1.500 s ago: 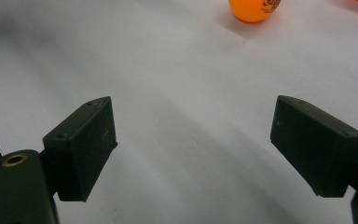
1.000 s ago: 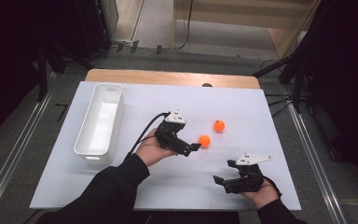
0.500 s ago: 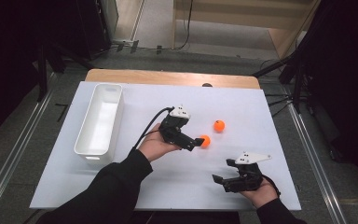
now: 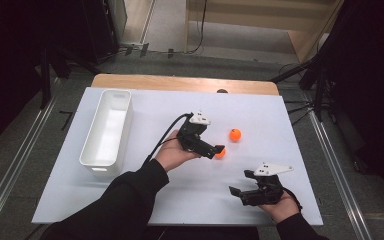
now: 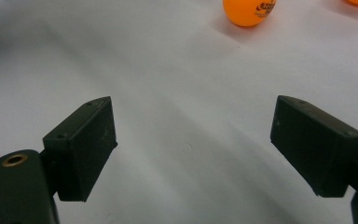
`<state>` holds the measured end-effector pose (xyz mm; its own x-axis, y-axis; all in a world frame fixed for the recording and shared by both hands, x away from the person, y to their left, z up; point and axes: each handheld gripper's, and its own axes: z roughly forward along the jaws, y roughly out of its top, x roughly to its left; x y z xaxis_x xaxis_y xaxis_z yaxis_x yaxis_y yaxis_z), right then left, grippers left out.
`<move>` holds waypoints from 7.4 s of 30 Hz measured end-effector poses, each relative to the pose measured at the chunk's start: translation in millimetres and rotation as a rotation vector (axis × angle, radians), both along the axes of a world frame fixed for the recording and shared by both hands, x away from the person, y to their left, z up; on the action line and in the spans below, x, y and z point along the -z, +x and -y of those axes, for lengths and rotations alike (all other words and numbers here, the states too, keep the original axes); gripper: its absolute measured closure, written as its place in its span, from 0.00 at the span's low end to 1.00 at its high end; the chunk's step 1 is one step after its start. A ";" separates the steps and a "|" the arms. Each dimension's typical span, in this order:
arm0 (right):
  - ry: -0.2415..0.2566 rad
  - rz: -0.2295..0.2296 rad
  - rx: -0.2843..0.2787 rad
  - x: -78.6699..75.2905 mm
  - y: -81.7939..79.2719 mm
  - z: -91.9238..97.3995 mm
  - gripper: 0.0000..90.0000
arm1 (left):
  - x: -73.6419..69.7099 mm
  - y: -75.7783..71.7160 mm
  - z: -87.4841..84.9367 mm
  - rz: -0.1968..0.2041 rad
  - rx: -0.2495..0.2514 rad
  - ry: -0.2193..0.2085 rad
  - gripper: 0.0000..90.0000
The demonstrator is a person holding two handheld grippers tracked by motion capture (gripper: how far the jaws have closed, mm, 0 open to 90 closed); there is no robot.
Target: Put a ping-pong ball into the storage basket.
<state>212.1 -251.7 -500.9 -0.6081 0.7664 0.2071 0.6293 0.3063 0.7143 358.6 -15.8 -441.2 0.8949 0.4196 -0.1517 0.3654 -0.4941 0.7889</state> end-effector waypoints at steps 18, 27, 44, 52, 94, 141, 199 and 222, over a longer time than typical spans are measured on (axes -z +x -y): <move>0.005 -0.003 0.002 -0.6 -2.4 1.2 0.14 | 11.1 8.0 22.4 -0.002 -0.010 -0.012 0.05; 0.009 0.004 0.002 -0.6 -2.7 1.8 0.14 | 15.9 8.5 24.6 0.031 -0.027 0.002 0.05; 0.007 0.002 0.001 -0.5 -2.8 1.6 0.14 | 32.5 4.3 30.7 0.049 -0.015 0.030 0.05; 0.003 -0.001 -0.004 -0.5 -3.0 1.4 0.14 | 42.3 2.9 32.9 0.045 -0.015 0.046 0.05; -0.004 -0.010 -0.010 0.0 -3.0 0.0 0.14 | 77.5 -2.9 39.1 0.083 -0.050 0.213 0.17; -0.011 -0.013 -0.016 0.9 -2.1 -2.4 0.14 | 57.9 0.8 17.7 0.003 0.019 0.082 0.57; -0.007 -0.003 -0.027 -0.5 -0.5 -5.5 0.14 | 10.2 -28.3 -36.7 -0.043 0.081 0.052 0.57; -0.007 -0.009 -0.033 -0.3 -0.6 -6.1 0.14 | 6.1 -36.2 -58.3 -0.055 0.076 0.049 0.57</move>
